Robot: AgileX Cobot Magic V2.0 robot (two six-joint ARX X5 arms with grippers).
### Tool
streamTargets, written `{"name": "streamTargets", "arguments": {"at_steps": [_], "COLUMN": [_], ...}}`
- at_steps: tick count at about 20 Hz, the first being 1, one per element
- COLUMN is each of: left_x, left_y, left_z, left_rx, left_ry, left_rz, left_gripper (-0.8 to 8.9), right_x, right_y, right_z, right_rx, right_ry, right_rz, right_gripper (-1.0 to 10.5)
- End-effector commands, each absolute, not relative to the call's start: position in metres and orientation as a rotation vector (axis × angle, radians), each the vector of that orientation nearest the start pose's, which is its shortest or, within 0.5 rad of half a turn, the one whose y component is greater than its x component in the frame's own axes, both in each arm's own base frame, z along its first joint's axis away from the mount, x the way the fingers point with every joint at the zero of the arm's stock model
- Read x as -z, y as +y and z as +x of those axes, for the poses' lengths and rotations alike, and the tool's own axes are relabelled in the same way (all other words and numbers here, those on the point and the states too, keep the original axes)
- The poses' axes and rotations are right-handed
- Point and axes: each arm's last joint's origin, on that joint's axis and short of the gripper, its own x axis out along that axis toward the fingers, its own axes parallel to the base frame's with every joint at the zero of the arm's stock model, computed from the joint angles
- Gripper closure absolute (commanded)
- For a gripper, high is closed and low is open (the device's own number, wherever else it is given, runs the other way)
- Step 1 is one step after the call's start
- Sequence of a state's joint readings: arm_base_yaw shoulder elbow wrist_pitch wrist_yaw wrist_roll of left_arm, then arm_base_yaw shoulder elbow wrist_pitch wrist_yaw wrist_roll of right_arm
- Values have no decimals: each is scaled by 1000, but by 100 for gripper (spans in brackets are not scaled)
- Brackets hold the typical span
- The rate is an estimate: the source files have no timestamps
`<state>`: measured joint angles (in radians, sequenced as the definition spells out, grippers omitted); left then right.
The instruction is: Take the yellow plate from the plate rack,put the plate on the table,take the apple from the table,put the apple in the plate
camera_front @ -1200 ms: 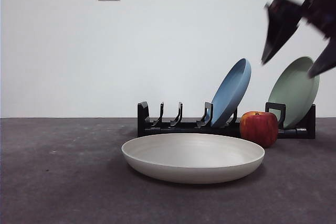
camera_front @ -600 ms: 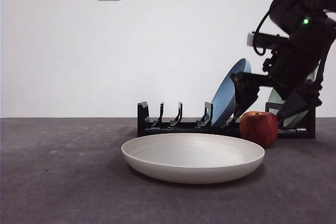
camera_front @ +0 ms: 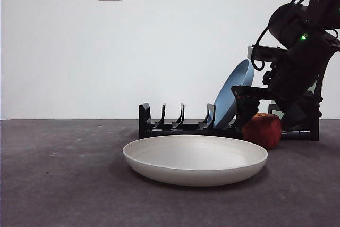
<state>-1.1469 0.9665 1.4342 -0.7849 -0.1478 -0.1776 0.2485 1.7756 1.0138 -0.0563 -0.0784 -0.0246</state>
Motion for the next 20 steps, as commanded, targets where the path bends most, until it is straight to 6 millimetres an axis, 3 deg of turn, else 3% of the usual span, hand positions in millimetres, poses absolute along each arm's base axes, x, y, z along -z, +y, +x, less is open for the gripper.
{"name": "streamTargets", "arguments": {"at_steps": [1,3,7,10,16,20], "left_x": [-453,-453,-453,-453,-453,-453], "left_y": [-139,-139,-138,-138,-138,-138], "left_z": [67,67,67,67,67,67], "left_rx": [963,962,960,959,959,959], "left_ry": [355,355,354,354,357,362], "left_rz": [33,33,34,34,37,41], "left_gripper": [597,597,597,597,597,597], "right_x": [-159,-156,-154,-161,-239,-238], "right_y": [91,91,91,90,110,153], "right_z": [347,347,346,339,298,274], "right_rx": [-310,-303,-302,-307,-406,-547], "right_ry": [842,860,879,914,744,772], "right_rz": [-75,-68,-67,-80,-98,-156], "right_gripper": [606,633,960,959,959,959]}}
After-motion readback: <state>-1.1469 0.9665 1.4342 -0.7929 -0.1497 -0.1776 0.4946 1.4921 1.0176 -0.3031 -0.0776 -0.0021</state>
